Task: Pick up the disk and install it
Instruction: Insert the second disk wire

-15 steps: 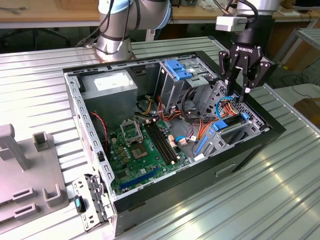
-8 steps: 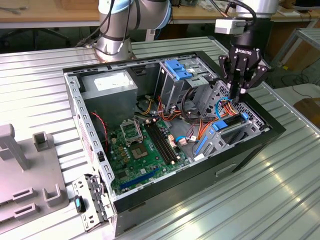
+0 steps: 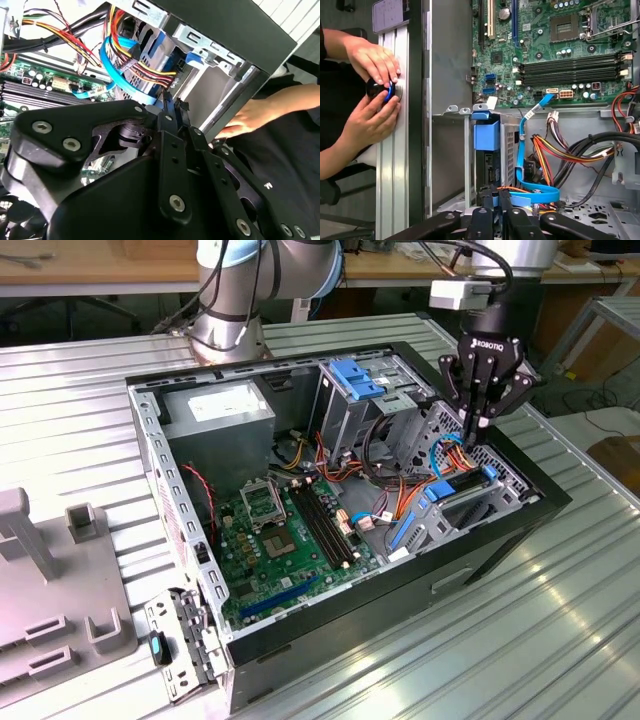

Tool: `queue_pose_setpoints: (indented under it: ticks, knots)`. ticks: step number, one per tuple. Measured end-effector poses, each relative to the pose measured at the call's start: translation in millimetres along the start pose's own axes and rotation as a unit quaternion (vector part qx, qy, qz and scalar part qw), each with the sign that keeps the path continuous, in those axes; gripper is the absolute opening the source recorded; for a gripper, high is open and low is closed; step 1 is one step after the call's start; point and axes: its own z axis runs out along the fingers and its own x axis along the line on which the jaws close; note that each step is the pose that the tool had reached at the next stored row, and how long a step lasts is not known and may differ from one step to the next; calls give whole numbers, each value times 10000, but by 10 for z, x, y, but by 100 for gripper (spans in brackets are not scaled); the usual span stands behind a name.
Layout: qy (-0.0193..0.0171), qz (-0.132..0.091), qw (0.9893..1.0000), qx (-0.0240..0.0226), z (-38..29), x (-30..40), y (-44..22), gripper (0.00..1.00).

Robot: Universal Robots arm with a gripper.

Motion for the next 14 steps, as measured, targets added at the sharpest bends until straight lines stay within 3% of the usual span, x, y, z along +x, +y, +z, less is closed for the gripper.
queue_pose_setpoints:
  ticks: [1, 3, 4, 5, 7, 8, 12, 14]
  knots:
    - [-139, -5, 9999, 0, 19, 37, -1, 16]
    - [-339, -11, 9994, 1, 32, 65, 2, 16]
    - [-536, -20, 9986, 3, 46, 90, 13, 16]
    - [-590, -24, 9983, 4, 54, 104, 17, 16]
    - [-619, -31, 9981, 7, 80, 151, 22, 16]
    - [-628, -36, 9980, 10, 109, 209, 30, 16]
    - [-629, -44, 9980, 14, 154, 300, 47, 16]
    - [-632, -57, 9980, 67, 190, 343, 62, 16]
